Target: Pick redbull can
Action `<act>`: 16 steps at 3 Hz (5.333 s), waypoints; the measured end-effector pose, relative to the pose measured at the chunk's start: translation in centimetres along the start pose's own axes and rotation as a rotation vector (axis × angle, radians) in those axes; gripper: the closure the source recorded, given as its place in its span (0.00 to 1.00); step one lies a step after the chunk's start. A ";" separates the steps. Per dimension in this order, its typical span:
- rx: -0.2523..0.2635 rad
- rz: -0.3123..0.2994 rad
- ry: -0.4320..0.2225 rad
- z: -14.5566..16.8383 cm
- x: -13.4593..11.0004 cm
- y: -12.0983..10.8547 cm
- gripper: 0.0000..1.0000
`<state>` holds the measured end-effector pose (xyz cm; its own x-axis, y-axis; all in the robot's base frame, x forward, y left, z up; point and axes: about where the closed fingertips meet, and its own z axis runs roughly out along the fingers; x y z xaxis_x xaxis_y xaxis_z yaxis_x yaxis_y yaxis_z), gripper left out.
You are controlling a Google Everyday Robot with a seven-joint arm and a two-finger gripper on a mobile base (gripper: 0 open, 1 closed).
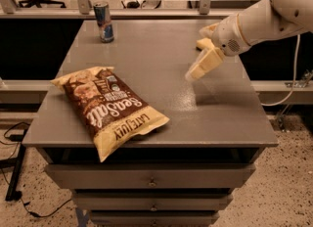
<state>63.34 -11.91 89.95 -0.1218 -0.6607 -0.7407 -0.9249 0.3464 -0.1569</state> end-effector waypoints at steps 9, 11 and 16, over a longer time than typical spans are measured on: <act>0.145 0.042 -0.496 22.2 -19.4 -9.2 0.00; 0.158 0.064 -0.527 25.5 -21.5 -12.0 0.00; 0.118 0.136 -0.688 18.8 -22.9 -10.3 1.00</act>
Offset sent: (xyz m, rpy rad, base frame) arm 0.0299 0.0327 0.0059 0.0899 -0.0347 0.0116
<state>82.44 12.19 96.28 0.0580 -0.0498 -0.9971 -0.8679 0.4911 -0.0750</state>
